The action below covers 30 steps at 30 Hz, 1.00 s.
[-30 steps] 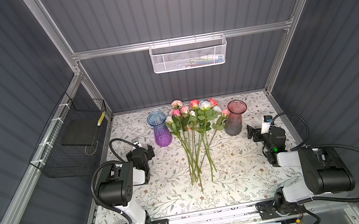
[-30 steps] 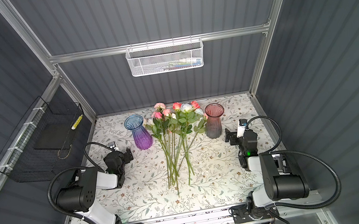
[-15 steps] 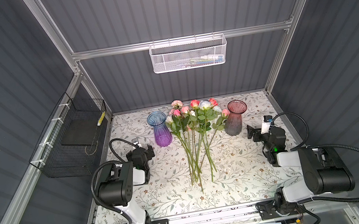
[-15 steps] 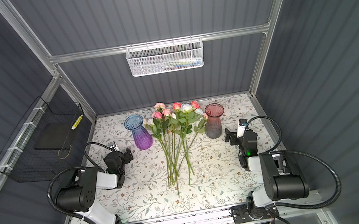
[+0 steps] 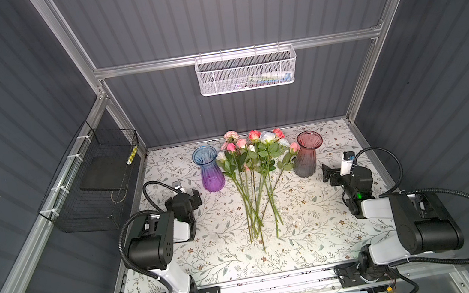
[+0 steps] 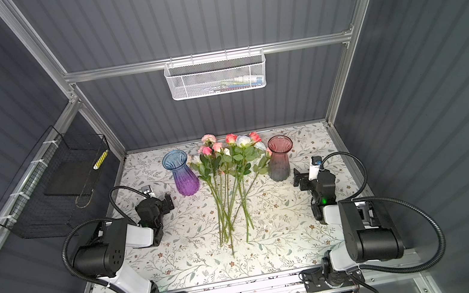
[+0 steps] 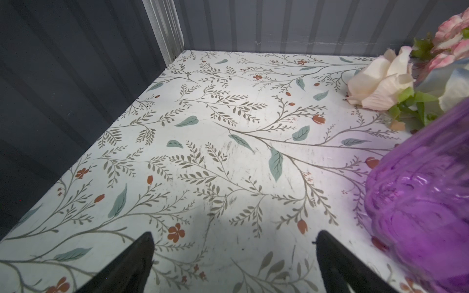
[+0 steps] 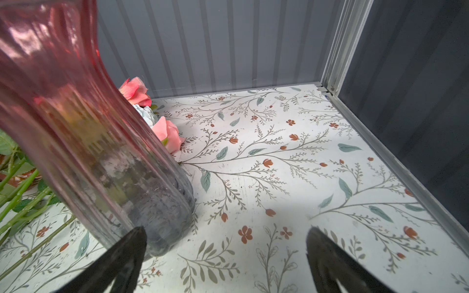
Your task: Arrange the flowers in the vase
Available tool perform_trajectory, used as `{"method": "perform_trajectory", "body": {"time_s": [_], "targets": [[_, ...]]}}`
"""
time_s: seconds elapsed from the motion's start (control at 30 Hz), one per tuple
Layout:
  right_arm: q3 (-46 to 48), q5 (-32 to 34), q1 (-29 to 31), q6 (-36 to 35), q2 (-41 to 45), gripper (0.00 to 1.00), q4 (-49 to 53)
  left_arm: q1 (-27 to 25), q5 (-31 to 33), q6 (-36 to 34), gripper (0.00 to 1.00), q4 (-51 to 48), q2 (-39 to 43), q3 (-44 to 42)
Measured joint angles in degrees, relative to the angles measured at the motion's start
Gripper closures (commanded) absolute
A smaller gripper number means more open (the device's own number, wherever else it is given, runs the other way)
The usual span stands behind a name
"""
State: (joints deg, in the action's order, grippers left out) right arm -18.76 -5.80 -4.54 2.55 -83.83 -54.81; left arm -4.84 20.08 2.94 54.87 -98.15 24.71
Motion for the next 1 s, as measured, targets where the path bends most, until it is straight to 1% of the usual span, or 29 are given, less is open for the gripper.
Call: {"method": "perform_trajectory", "body": {"time_s": [0.5,0.63,0.7,0.8,0.93,1.0], "targets": [[0.0,0.22,0.02,0.02,0.0,0.01,0.02,0.02,0.0,0.0,0.0,-0.02,0.0,0.0],[0.0,3.58,0.09,0.94,0.79,0.01,1.18,0.02,-0.02,0.0,0.0,0.0,0.0,0.0],[-0.44,5.29,0.09,1.42,3.28,0.01,4.92,0.0,-0.02,-0.13,0.0,-1.92,0.5,0.5],[-4.81,7.82,0.24,1.77,8.44,0.01,14.27,0.0,0.17,-0.24,0.0,-11.43,4.96,3.82],[-13.38,12.31,0.63,2.45,16.55,0.01,27.1,-0.5,0.66,-0.46,0.0,-21.77,16.57,8.85],[-17.59,15.5,0.87,4.85,21.29,0.01,34.25,-0.79,1.44,-0.37,0.0,-26.4,23.21,11.06]]}}
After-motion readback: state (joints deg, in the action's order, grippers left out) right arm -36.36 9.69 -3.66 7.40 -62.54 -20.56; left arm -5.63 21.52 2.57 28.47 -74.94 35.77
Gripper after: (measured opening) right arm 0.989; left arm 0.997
